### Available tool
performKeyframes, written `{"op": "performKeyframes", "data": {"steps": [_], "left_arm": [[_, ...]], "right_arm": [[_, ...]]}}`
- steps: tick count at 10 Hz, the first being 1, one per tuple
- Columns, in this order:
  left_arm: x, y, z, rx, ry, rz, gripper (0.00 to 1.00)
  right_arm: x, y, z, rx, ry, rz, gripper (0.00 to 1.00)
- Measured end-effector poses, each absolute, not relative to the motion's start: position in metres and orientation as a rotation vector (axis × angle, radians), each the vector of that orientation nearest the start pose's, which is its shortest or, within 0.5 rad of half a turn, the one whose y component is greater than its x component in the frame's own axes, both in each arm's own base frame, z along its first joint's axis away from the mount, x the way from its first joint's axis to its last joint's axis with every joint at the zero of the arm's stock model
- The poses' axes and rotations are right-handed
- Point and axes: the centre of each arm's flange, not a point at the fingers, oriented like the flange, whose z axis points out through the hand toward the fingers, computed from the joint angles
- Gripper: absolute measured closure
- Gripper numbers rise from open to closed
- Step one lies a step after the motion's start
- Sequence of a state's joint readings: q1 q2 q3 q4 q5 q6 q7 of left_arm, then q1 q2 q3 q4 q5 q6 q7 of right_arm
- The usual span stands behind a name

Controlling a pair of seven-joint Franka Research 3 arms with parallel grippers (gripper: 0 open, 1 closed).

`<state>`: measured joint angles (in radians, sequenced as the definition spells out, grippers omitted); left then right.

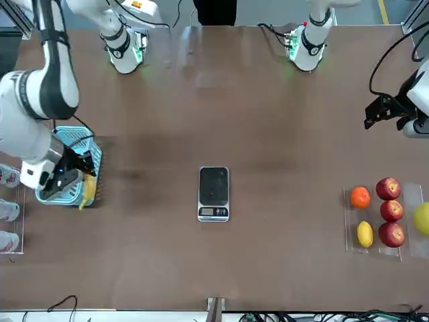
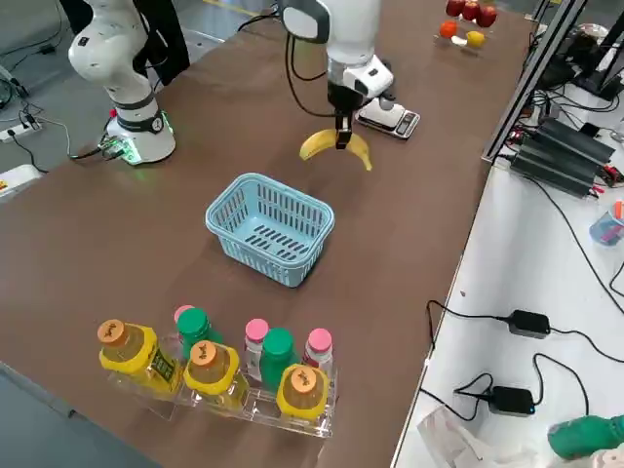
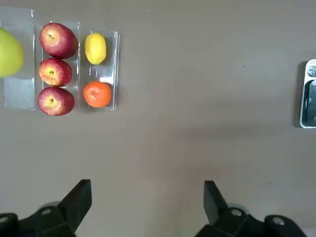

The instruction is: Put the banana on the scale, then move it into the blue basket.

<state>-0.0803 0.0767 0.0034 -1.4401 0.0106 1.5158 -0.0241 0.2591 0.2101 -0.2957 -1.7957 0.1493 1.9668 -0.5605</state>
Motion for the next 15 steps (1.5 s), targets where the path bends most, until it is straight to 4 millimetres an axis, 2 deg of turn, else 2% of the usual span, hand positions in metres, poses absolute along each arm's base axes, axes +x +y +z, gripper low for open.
{"op": "performKeyframes", "data": {"steps": [2, 4, 5, 6, 7, 8, 10, 12, 13, 14, 15], "left_arm": [[0.572, -0.043, 0.638, -3.13, 0.08, 0.002, 0.0], [0.572, -0.043, 0.638, -3.13, 0.08, 0.002, 0.0], [0.572, -0.043, 0.638, -3.13, 0.079, 0.002, 0.0], [0.572, -0.042, 0.638, -3.13, 0.078, 0.002, 0.0], [0.572, -0.043, 0.638, -3.13, 0.079, 0.002, 0.0], [0.572, -0.043, 0.638, -3.13, 0.079, 0.002, 0.0], [0.572, -0.042, 0.638, -3.13, 0.078, 0.002, 0.0], [0.572, -0.042, 0.638, -3.13, 0.077, 0.002, 0.0], [0.572, -0.041, 0.638, -3.13, 0.077, 0.002, 0.0], [0.572, -0.041, 0.638, -3.13, 0.075, 0.002, 0.0], [0.572, -0.04, 0.638, -3.13, 0.075, 0.002, 0.0]], "right_arm": [[0.601, -0.052, 0.413, -2.999, -0.579, 0.08, 0.67], [0.58, -0.111, 0.387, -3.005, -0.421, 0.146, 0.67], [0.568, -0.134, 0.372, -3.002, -0.366, 0.17, 0.71], [0.559, -0.147, 0.361, -2.997, -0.339, 0.189, 0.7], [0.555, -0.15, 0.356, -2.993, -0.33, 0.199, 0.7], [0.556, -0.148, 0.355, -2.993, -0.335, 0.196, 0.6], [0.559, -0.145, 0.359, -2.996, -0.343, 0.181, 0.3], [0.566, -0.146, 0.373, -3.008, -0.352, 0.136, 0.0], [0.573, -0.142, 0.387, -3.018, -0.371, 0.094, 0.0], [0.584, -0.128, 0.405, -3.028, -0.386, 0.048, 0.0], [0.594, -0.103, 0.423, -3.044, -0.325, 0.016, 0.0]]}}
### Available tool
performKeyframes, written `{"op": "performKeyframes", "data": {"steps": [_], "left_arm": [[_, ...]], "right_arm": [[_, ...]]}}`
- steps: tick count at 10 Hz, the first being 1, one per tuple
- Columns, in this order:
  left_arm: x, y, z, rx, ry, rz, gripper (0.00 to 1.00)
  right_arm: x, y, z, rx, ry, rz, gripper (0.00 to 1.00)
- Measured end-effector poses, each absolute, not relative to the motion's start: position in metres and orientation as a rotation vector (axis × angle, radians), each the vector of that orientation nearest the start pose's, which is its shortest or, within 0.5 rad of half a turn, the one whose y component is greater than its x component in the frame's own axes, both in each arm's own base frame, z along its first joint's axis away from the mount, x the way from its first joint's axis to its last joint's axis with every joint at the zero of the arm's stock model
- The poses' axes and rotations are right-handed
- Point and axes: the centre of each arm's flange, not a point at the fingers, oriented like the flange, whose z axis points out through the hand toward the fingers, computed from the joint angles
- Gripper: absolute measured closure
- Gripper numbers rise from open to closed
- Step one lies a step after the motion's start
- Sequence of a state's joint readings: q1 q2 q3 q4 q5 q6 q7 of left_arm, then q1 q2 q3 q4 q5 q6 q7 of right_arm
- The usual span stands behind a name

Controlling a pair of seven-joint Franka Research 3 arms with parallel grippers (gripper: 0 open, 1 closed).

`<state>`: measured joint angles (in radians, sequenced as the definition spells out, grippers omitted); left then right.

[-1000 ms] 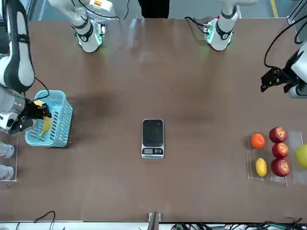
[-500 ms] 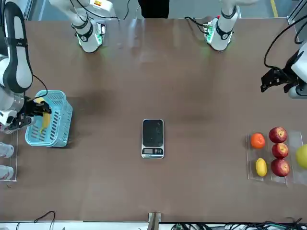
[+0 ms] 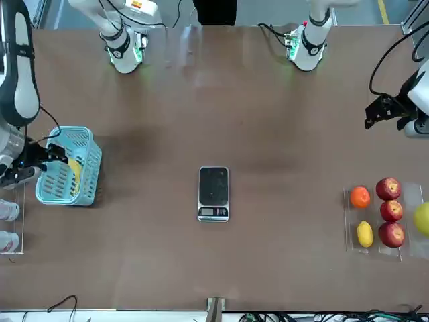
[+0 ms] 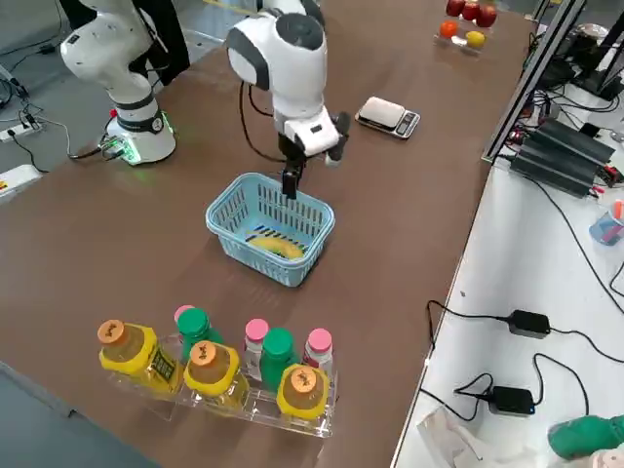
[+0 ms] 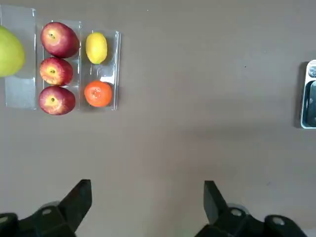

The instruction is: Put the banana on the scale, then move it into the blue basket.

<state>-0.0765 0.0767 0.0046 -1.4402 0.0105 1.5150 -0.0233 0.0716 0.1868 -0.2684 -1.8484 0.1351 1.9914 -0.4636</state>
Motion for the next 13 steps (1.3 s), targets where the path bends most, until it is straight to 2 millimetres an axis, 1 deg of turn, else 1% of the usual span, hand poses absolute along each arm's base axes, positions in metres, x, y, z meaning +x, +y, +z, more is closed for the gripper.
{"op": "performKeyframes", "data": {"steps": [1, 2, 3, 4, 5, 6, 7, 8, 9, 11, 13], "left_arm": [[0.572, -0.04, 0.638, -3.13, 0.082, 0.002, 0.0], [0.572, -0.04, 0.638, -3.129, 0.107, 0.002, 0.0], [0.572, -0.04, 0.638, -3.128, 0.124, 0.002, 0.0], [0.572, -0.041, 0.638, -3.128, 0.135, 0.002, 0.0], [0.572, -0.042, 0.638, -3.127, 0.144, 0.002, 0.0], [0.572, -0.042, 0.638, -3.127, 0.145, 0.002, 0.0], [0.571, -0.042, 0.638, -3.127, 0.146, 0.008, 0.0], [0.571, -0.042, 0.637, -3.127, 0.146, 0.018, 0.0], [0.57, -0.043, 0.637, -3.127, 0.147, 0.02, 0.0], [0.57, -0.043, 0.637, -3.127, 0.148, 0.022, 0.0], [0.57, -0.042, 0.637, -3.127, 0.148, 0.022, 0.0]], "right_arm": [[0.602, -0.072, 0.442, -3.054, -0.216, 0.013, 0.0], [0.607, -0.042, 0.468, -3.058, -0.119, 0.015, 0.0], [0.606, -0.02, 0.504, -3.063, -0.041, -0.012, 0.0], [0.597, -0.006, 0.546, -3.082, -0.012, -0.061, 0.0], [0.581, 0.007, 0.587, -3.094, -0.026, -0.103, 0.0], [0.562, 0.014, 0.622, -3.09, -0.04, -0.103, 0.0], [0.545, 0.013, 0.65, -3.084, -0.035, -0.078, 0.0], [0.535, 0.009, 0.667, -3.084, -0.018, -0.062, 0.0], [0.531, 0.004, 0.671, -3.085, -0.003, -0.056, 0.0], [0.534, -0.005, 0.663, -3.088, 0.029, -0.03, 0.0], [0.535, -0.019, 0.658, -3.088, 0.072, -0.015, 0.0]]}}
